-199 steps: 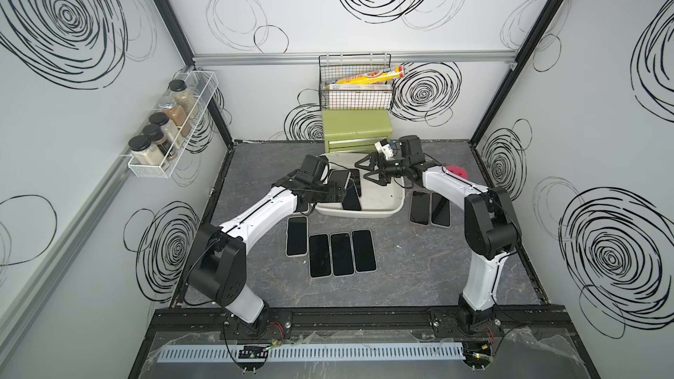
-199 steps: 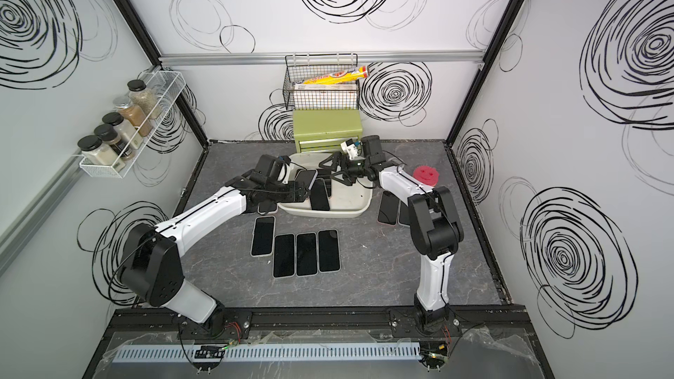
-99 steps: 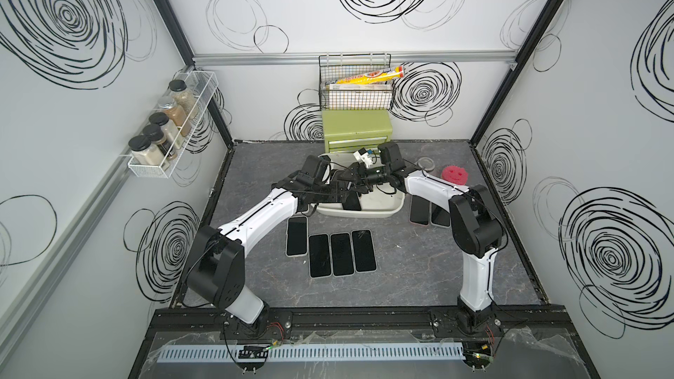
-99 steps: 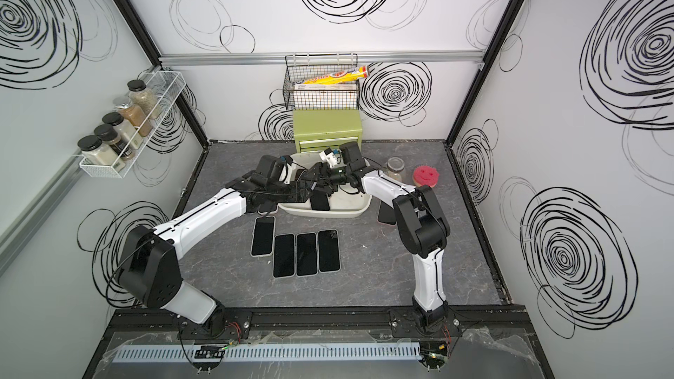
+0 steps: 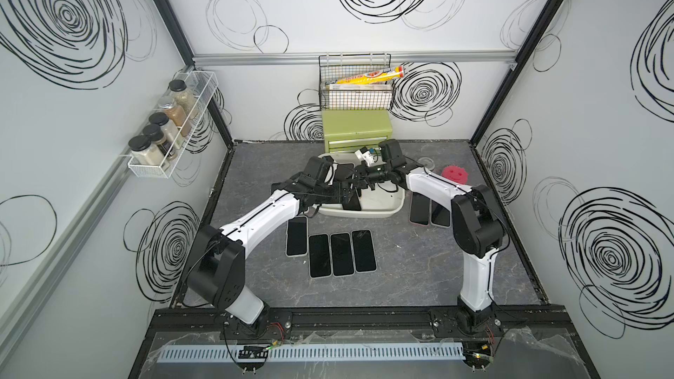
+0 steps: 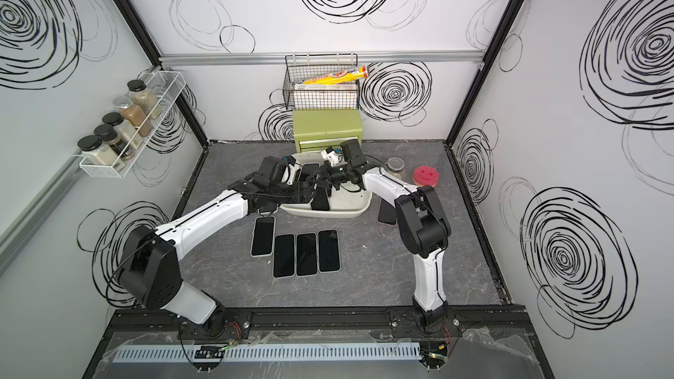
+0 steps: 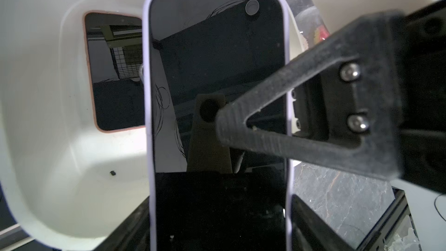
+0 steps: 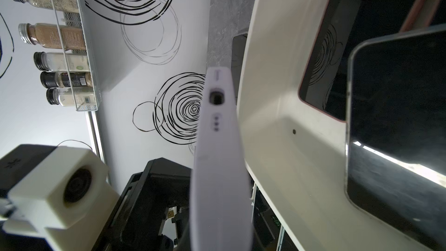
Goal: Take the phone out of the storage box
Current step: Pick up the phone from the storage box, then place the phone at the center of the board.
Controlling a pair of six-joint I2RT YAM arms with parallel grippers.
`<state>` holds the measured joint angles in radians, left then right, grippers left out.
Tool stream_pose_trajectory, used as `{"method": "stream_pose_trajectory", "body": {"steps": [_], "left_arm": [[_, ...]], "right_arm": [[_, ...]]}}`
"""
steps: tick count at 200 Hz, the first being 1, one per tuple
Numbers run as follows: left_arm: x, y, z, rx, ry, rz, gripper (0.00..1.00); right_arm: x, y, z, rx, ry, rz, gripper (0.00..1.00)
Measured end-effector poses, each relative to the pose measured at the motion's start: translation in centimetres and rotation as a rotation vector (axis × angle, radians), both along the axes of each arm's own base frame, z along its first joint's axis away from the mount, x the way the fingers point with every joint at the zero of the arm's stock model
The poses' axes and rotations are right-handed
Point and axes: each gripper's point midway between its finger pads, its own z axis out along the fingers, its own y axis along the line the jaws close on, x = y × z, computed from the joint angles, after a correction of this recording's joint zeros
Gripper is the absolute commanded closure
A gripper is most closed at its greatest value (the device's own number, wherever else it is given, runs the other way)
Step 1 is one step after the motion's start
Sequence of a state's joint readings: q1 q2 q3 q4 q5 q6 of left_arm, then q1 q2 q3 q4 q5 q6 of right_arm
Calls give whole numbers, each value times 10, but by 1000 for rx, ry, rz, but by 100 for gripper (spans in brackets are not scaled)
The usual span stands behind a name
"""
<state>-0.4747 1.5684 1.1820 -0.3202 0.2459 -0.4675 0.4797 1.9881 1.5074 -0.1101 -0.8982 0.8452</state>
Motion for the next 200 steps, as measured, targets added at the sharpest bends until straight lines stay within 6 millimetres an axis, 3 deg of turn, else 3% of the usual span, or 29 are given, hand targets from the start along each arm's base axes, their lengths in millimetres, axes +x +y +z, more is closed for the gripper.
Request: {"method": "stream_pose_trajectory", "body": {"steps": [27, 52, 67, 95, 119, 139, 167, 200], "left_arm": [[9, 6, 23, -79, -41, 16, 2], [26, 33, 53, -145, -90, 79, 1], [38, 51, 67, -165, -123, 122, 1], [49, 77, 75, -166, -154, 182, 1], [50, 78, 72, -164, -148, 179, 1], [49, 74, 66, -170, -137, 165, 1], [48, 73, 57, -169, -119, 160, 1], [50, 73, 54, -168, -116, 161, 1]], "right_arm": [[4, -39, -4, -100, -10, -43, 100], [4, -90, -4, -250, -30, -82, 100], [-2, -111, 2, -331, -59, -80, 100], [-50, -135, 18, -463, -103, -23, 100], [-100, -157, 18, -546, -90, 26, 100], [-135, -173, -2, -602, -25, 65, 100], [-173, -189, -54, -682, 125, 116, 100], [-199, -190, -103, -690, 238, 101, 100]]}}
